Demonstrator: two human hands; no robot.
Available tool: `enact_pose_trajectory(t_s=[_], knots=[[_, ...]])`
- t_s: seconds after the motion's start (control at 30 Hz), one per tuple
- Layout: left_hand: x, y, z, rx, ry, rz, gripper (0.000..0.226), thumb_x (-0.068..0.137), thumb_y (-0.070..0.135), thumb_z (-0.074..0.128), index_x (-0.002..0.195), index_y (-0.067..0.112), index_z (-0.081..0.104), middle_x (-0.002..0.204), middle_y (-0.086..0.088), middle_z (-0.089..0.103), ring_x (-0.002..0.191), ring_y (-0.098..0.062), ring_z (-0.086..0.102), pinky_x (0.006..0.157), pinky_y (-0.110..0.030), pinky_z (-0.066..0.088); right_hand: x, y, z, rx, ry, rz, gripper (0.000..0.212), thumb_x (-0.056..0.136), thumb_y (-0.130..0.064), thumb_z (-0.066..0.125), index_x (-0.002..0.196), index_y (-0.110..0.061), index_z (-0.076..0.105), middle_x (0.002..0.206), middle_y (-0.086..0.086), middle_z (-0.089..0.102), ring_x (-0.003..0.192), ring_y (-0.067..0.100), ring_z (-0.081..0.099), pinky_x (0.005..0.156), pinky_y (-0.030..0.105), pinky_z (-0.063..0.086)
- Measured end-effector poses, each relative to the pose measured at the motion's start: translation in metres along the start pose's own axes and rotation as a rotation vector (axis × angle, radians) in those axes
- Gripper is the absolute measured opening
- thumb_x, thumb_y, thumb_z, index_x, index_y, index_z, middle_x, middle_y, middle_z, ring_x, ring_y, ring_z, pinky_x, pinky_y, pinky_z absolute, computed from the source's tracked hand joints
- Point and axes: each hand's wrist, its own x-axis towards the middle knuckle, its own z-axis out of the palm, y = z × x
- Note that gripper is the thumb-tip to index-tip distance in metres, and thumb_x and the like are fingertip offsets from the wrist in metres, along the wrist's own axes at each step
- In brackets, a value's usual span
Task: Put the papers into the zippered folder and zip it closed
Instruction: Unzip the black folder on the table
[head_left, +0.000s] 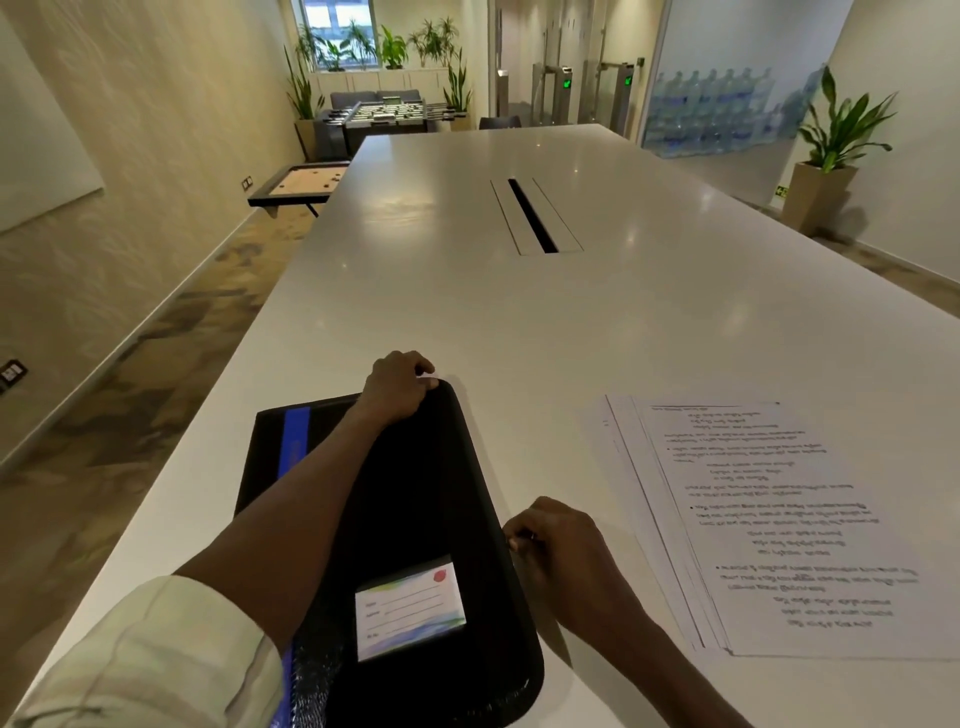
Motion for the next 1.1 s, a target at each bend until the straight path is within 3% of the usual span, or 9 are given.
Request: enact_pose_trajectory(t_s=[0.1,0.23,0.33,0.43,0.53,0.67,0.77,0.87,1.1], knots=[[-0.031,0.02,0.003,0.005,0.029,0.152,0.023,0.09,0.021,0.061,0.112,0.022,0.067,0.119,-0.007,0.059,0.113,-0.024,0.054,0.103,-0.039,0.041,-0.005,-0.003,0.002,-0.003,0.033,0.021,0.023,0.089,-0.003,0.058,0.094,-0.015,0.077,0.085,-0.002,0.068,0.075,0.007,0.061,0.067,0.015,0.049],[-0.094,0.043,0.008,0.122,-0.155,0.413,0.013,0.09,0.025,0.062,0.099,0.029,0.07,0.102,0.008,0.06,0.099,-0.011,0.055,0.095,-0.036,0.047,-0.006,-0.007,0.002,-0.031,0.06,0.035,0.02,0.091,-0.007,0.058,0.094,-0.014,0.077,0.086,0.001,0.069,0.075,0.013,0.063,0.069,0.023,0.052],[-0.133,0.056,0.015,0.213,-0.056,0.253,0.026,0.08,0.053,0.067,0.085,0.028,0.062,0.085,0.008,0.058,0.081,-0.01,0.058,0.073,-0.027,0.049,-0.005,-0.01,0.004,-0.072,0.068,0.048,0.019,0.093,-0.01,0.058,0.093,-0.013,0.077,0.085,0.004,0.069,0.073,0.014,0.06,0.066,0.021,0.049],[-0.149,0.069,0.018,0.367,-0.035,0.02,0.049,0.071,0.067,0.065,0.067,0.02,0.054,0.066,0.004,0.058,0.059,-0.011,0.058,0.058,-0.027,0.049,-0.006,-0.015,0.004,-0.075,0.066,0.05,0.019,0.096,-0.019,0.059,0.094,-0.011,0.076,0.087,0.004,0.07,0.07,0.009,0.054,0.062,0.007,0.037],[-0.158,0.082,0.016,0.458,-0.103,-0.096,0.043,0.075,0.058,0.062,0.069,0.016,0.054,0.079,-0.003,0.062,0.07,-0.019,0.061,0.064,-0.031,0.051,-0.011,-0.02,0.001,-0.105,0.053,0.052,0.023,0.098,-0.022,0.057,0.086,-0.011,0.073,0.077,0.002,0.062,0.059,0.004,0.042,0.053,0.007,0.025],[-0.155,0.096,0.019,0.516,-0.128,-0.05,0.035,0.078,0.041,0.062,0.092,0.009,0.064,0.088,-0.008,0.061,0.077,-0.024,0.062,0.066,-0.032,0.054,-0.009,-0.023,-0.002,-0.116,0.045,0.062,0.024,0.096,-0.016,0.057,0.073,-0.011,0.063,0.072,0.001,0.053,0.06,0.007,0.041,0.053,0.012,0.026],[-0.156,0.109,0.025,0.648,-0.123,0.025,0.028,0.082,0.029,0.06,0.096,0.006,0.064,0.086,-0.01,0.057,0.072,-0.023,0.055,0.058,-0.031,0.046,-0.017,-0.021,-0.005,-0.137,0.02,0.016,0.016,0.089,-0.009,0.061,0.074,-0.005,0.066,0.073,0.0,0.056,0.065,0.017,0.05,0.056,0.022,0.036],[-0.156,0.117,0.03,0.785,-0.136,0.106,0.022,0.088,0.021,0.057,0.099,0.004,0.066,0.089,-0.012,0.063,0.076,-0.025,0.062,0.062,-0.032,0.048,-0.028,-0.019,-0.008,-0.145,-0.016,-0.007,0.01,0.084,-0.005,0.062,0.08,-0.005,0.072,0.081,0.006,0.066,0.072,0.022,0.059,0.067,0.034,0.051],[-0.156,0.124,0.03,0.864,-0.168,0.122,0.02,0.093,0.015,0.051,0.098,0.004,0.067,0.093,-0.011,0.066,0.082,-0.024,0.066,0.068,-0.031,0.055,-0.059,-0.02,-0.017,-0.117,-0.044,-0.027,0.014,0.08,-0.004,0.057,0.078,-0.008,0.071,0.077,0.004,0.065,0.071,0.02,0.059,0.065,0.036,0.049]])
